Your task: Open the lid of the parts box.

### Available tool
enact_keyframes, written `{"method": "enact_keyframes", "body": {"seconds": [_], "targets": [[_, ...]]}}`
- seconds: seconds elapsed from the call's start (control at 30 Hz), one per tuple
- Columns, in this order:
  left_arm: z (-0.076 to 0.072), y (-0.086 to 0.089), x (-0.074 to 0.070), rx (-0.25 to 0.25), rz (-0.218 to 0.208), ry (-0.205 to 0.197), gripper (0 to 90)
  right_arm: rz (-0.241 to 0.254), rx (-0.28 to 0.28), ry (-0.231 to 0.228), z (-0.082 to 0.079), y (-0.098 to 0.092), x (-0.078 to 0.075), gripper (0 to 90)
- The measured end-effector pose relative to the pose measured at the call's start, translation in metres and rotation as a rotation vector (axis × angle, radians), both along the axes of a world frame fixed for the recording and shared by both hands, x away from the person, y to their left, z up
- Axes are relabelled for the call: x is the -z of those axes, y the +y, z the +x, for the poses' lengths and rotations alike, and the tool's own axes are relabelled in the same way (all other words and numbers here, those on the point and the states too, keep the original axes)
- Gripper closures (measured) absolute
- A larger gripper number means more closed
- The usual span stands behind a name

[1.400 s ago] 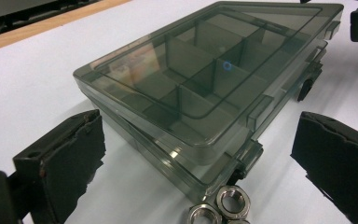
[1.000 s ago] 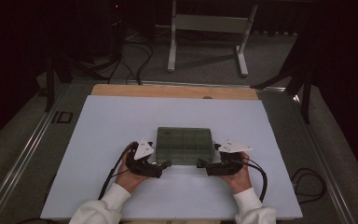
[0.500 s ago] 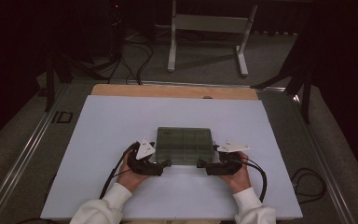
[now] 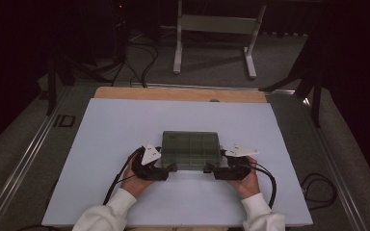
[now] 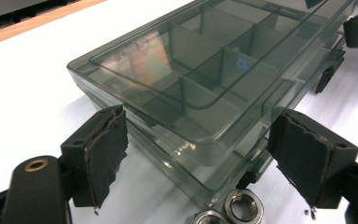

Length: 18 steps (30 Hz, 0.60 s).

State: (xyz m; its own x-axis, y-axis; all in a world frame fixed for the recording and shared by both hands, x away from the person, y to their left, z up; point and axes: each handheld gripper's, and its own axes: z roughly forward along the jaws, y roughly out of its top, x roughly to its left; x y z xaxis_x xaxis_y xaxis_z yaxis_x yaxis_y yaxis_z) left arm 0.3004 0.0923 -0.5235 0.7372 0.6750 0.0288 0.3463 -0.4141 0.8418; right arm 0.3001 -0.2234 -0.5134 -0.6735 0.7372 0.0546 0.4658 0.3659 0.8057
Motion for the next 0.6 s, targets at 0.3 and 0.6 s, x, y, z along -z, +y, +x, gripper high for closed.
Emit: {"method": "enact_keyframes", "body": {"seconds": [0.3,0.6], "targets": [[-0.001,0.004,-0.007,-0.026,-0.010,-0.036,28.3,0.012,0.012,-0.022,0.000,0.000,-0.004,22.9],[0.000,0.002,-0.019,-0.051,-0.031,-0.075,37.6,0.034,0.003,-0.052,0.004,-0.005,-0.019,27.6]]}}
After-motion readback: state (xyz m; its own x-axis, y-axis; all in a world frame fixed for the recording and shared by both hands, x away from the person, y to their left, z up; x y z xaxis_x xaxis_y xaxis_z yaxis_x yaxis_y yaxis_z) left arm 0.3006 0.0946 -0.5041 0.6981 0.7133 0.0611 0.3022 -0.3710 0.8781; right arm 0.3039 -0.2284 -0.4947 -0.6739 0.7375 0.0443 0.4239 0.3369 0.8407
